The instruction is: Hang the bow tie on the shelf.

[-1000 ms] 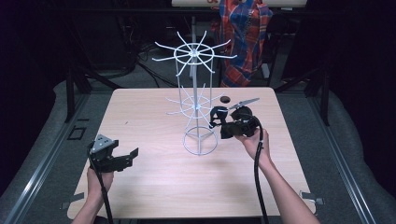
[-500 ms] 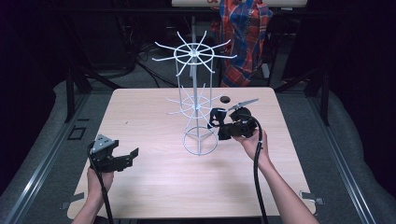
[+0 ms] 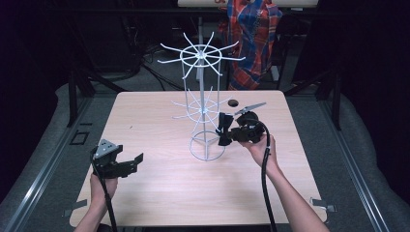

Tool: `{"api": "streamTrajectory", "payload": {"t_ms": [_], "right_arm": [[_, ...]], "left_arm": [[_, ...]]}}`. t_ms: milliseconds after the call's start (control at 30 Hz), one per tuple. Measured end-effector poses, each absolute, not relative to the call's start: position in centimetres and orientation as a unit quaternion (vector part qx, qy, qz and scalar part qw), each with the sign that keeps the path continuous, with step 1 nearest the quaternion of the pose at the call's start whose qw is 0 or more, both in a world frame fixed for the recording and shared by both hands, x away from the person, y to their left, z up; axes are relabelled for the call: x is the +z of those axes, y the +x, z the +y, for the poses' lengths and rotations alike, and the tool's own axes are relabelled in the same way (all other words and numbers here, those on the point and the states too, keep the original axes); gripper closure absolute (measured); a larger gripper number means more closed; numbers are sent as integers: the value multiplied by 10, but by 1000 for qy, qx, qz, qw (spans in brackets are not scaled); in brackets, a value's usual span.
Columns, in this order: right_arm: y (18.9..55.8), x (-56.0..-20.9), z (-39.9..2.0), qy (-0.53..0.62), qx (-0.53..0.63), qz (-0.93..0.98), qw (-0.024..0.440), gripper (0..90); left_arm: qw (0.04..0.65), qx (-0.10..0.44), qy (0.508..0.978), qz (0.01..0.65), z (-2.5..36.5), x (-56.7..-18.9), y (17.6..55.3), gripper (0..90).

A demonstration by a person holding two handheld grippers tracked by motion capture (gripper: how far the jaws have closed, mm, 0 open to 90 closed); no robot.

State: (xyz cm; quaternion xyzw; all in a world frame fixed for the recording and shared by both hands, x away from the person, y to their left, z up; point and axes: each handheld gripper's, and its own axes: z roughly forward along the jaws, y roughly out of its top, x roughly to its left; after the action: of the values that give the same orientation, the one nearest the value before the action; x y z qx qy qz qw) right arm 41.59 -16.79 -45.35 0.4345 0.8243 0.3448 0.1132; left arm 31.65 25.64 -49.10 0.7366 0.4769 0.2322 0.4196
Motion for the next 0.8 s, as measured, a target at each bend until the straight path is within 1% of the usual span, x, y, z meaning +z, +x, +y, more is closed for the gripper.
{"api": "streamTrajectory", "payload": {"t_ms": [500,800], "right_arm": [[412,-449,-168,425,344,830,111,622],[405,-441,-174,414,335,838,118,512]], "left_arm": [[420,233,736,476,257,-491,316,156],[420,233,736,477,257,-491,316,156]]}}
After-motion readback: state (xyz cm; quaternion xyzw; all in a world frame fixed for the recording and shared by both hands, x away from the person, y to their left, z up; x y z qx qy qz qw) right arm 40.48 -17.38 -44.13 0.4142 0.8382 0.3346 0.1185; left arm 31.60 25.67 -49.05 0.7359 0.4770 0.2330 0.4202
